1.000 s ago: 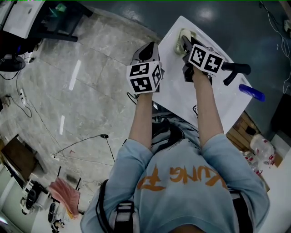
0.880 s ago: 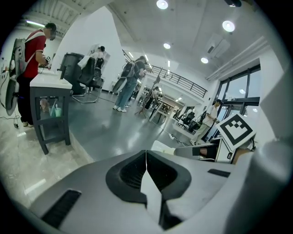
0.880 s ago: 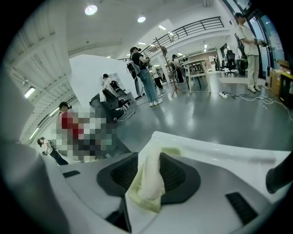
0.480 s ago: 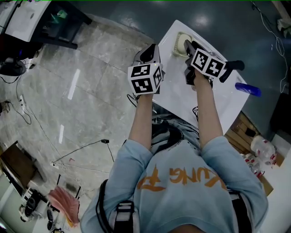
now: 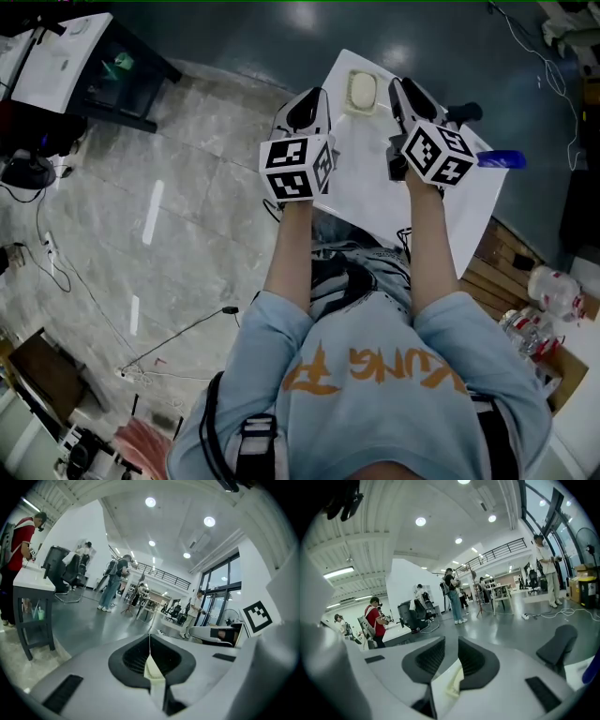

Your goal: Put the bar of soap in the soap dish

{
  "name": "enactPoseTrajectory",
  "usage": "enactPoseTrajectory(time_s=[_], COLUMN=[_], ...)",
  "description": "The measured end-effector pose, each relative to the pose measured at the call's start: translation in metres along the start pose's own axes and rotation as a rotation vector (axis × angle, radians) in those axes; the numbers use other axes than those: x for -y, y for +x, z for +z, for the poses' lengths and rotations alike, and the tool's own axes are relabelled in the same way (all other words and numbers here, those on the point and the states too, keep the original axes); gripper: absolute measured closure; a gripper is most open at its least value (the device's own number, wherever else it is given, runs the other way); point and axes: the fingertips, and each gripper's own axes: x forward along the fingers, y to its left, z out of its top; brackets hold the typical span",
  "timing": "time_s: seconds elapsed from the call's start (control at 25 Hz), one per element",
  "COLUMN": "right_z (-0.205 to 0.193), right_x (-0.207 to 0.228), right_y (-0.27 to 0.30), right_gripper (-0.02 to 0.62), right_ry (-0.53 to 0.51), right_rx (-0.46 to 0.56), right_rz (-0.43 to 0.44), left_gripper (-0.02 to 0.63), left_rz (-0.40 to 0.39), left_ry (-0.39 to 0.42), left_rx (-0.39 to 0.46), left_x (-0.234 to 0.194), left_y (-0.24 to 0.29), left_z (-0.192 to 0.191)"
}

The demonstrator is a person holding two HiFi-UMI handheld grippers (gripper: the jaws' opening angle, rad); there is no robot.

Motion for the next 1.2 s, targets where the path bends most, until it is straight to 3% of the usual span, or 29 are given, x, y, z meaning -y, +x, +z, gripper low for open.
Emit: enactPoseTrajectory(time_s=[0.36,0.68,1.0,1.2], right_z=[0.032,0.034,0.080,0.080], right_x=[-0.021,-0.085,-0.108,-0.109], right_y=[-0.086,-0.080,-0.082,-0.087], right_gripper=[0.551,0.557,0.557,0.557], right_ry=[0.011,-0.084,-0.129,-0.173], right_rx=[0.224,0.230,0.286,0.278], right_rz=[-0.011,0.036,0.055,0.053], left_gripper=[0.581,0.581,0.581,0.581], left_rz=[-0.062,-0.016,0.020,0.039], left_ry=[0.095,0.181,0.259,0.239], left_rx=[0.067,0.116,0.213,0.218], left_x=[0.032,0.008,0.015,0.010], left_y=[-0.056,-0.102,-0.118,-0.122], left_z=[0.016,0.039,0.098,0.100])
